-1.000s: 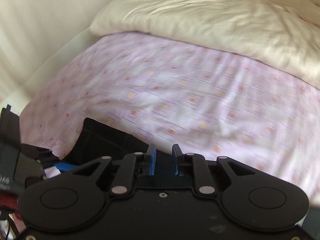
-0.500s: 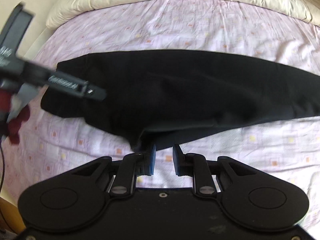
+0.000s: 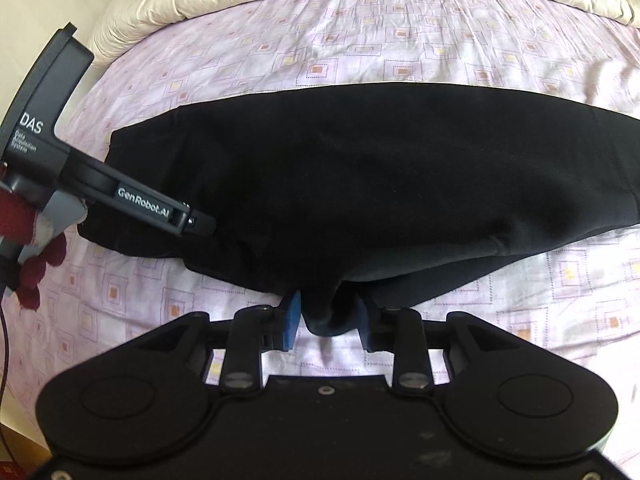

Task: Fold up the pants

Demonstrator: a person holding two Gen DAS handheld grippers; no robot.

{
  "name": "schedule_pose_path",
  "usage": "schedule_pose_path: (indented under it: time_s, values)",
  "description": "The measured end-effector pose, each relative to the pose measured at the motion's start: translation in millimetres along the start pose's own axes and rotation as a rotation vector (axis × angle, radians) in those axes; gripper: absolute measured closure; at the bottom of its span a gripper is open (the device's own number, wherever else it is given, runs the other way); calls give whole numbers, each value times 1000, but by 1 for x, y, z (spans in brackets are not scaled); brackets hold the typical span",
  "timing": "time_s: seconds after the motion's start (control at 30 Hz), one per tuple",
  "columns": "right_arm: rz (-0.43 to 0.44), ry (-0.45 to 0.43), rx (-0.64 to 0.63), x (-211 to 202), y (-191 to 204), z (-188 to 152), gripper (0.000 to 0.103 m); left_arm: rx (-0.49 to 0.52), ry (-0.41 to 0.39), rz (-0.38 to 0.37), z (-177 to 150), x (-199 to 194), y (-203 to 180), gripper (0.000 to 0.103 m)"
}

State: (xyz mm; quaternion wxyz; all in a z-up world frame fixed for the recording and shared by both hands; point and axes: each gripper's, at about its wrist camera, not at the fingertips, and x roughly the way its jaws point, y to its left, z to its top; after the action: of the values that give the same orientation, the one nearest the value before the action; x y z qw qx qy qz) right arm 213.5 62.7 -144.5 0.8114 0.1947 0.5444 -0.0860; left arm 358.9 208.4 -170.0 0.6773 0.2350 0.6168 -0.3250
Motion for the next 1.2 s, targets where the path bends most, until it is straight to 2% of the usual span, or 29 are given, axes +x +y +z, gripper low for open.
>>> schedule_pose_path:
  time_s: [0.03,0.13,0.2,0.3,0.43,0.57,0.67,0.77,0.87,0.9,1.03,1.13,1.2]
  values:
    - [11,15,-9,-1,1,1,93,21,5,-17,4,2,3,24]
    - [52,50,-49,-13,-2,5,95,94,26,-18,7,0,9,24]
    - [77,73,-41,-17,-8,5,95,115,36,-24,6,-1,15,30]
    - [84,124,-19,-5,-13,3,96,104,41,-46,4,-1,21,31]
    - [66,192,20,18,-12,-5,96,120,55,-27,4,2,21,31]
    - [91,203,72,20,-22,-6,96,111,61,-36,1,3,26,31]
    - [84,215,96,30,-25,-7,96,132,72,24,-2,6,32,30]
    - [79,195,141,25,-28,-8,96,106,71,20,2,7,34,30]
    - [86,148,149,5,-29,-11,87,106,66,95,0,1,33,32]
    - [88,130,158,-5,-31,-12,86,89,49,91,-2,-4,32,33]
    - [67,24,183,-44,-43,-9,85,-12,-62,-48,-8,-30,17,33]
    - [11,-69,204,-57,-55,0,85,-29,-118,-138,-8,-37,-13,33]
    - [-51,-90,202,-54,-62,8,85,-28,-134,-202,-7,-33,-35,33]
